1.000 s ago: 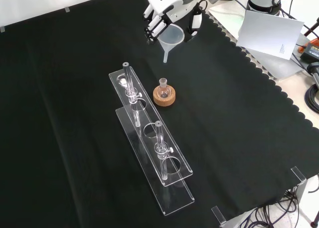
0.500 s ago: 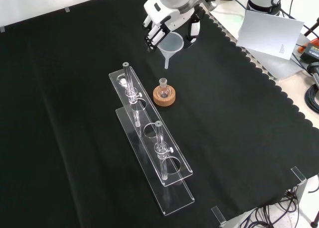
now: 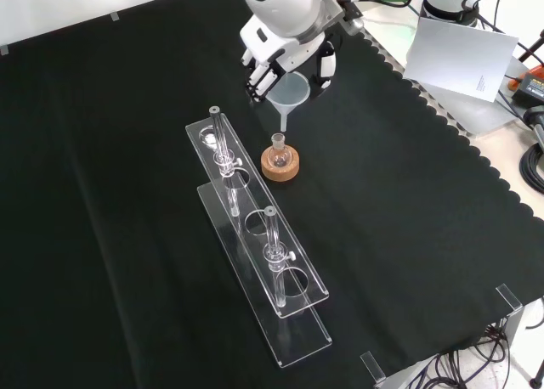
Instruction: Place the funnel on the round-bottom flask.
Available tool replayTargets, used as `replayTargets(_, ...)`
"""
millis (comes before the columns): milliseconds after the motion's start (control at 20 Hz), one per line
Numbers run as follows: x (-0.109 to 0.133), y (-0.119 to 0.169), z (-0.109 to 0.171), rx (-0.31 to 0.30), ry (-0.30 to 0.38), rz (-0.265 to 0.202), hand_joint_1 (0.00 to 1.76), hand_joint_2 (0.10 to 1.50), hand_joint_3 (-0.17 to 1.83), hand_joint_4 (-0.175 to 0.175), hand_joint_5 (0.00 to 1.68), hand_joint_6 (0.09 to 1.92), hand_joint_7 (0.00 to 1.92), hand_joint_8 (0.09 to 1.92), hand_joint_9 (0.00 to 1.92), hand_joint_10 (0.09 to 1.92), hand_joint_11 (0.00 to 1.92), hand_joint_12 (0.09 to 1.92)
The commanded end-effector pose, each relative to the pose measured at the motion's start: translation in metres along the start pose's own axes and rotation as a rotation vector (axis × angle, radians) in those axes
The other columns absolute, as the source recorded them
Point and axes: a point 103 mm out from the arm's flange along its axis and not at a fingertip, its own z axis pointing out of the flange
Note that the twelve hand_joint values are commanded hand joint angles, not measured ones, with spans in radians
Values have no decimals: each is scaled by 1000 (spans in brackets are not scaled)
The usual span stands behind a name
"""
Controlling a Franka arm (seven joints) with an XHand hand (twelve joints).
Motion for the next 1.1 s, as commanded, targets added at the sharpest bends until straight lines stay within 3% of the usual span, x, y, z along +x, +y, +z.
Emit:
replayTargets(50, -1, 10, 2, -1, 5, -1, 930, 773, 745, -2, 638, 857, 624, 677, 966, 449, 563, 1261)
replayTargets(1100, 4, 25, 21, 21, 22, -19, 905, 798, 729, -7, 636, 852, 607, 697, 947, 467, 564, 1261)
